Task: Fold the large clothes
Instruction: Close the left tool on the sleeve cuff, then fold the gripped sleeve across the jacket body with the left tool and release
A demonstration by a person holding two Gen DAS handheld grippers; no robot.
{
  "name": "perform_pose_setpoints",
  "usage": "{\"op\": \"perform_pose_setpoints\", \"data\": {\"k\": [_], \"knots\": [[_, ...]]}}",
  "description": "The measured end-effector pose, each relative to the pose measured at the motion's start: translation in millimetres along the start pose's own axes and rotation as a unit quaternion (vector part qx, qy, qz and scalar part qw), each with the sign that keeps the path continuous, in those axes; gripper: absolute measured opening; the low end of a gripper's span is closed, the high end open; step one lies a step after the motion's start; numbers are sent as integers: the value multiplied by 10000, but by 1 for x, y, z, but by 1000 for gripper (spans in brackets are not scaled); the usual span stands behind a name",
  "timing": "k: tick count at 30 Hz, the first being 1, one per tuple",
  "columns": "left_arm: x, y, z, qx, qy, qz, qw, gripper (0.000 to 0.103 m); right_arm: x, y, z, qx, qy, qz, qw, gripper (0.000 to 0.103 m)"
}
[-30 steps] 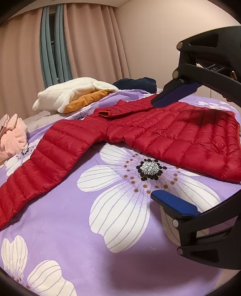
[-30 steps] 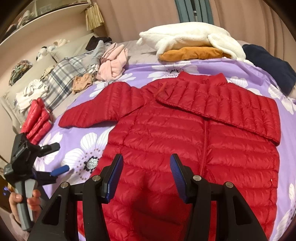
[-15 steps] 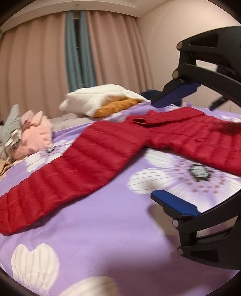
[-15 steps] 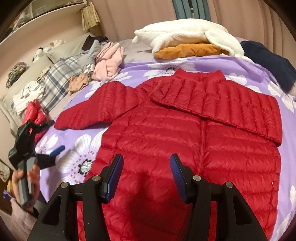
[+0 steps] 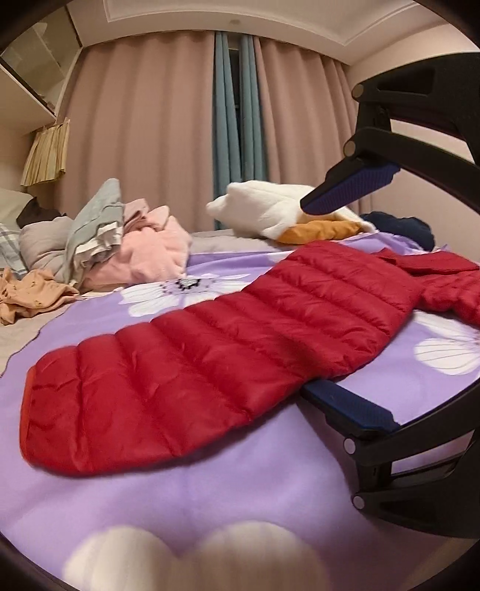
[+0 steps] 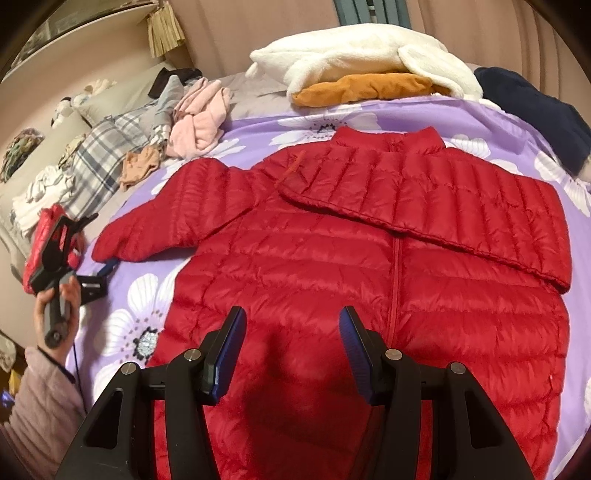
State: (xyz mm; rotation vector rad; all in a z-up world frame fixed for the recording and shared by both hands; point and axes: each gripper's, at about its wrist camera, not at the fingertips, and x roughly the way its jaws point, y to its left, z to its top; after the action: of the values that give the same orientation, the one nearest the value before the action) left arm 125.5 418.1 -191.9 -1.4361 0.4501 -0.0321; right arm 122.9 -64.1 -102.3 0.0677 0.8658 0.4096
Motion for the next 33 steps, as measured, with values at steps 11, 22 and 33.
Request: {"op": "perform_pose_setpoints", "data": {"k": [11, 22, 33], "knots": [[24, -3, 14, 329, -187, 1528, 9875, 24, 11, 4, 2, -56, 155, 157, 9997, 53], [22, -29, 8, 974, -223, 1985, 9750, 9, 5, -2, 2, -17, 130, 119, 9998, 53], [17, -105, -23, 2142, -472, 1853, 9579, 7, -2, -2, -1, -17, 75, 219, 9997, 53]]}}
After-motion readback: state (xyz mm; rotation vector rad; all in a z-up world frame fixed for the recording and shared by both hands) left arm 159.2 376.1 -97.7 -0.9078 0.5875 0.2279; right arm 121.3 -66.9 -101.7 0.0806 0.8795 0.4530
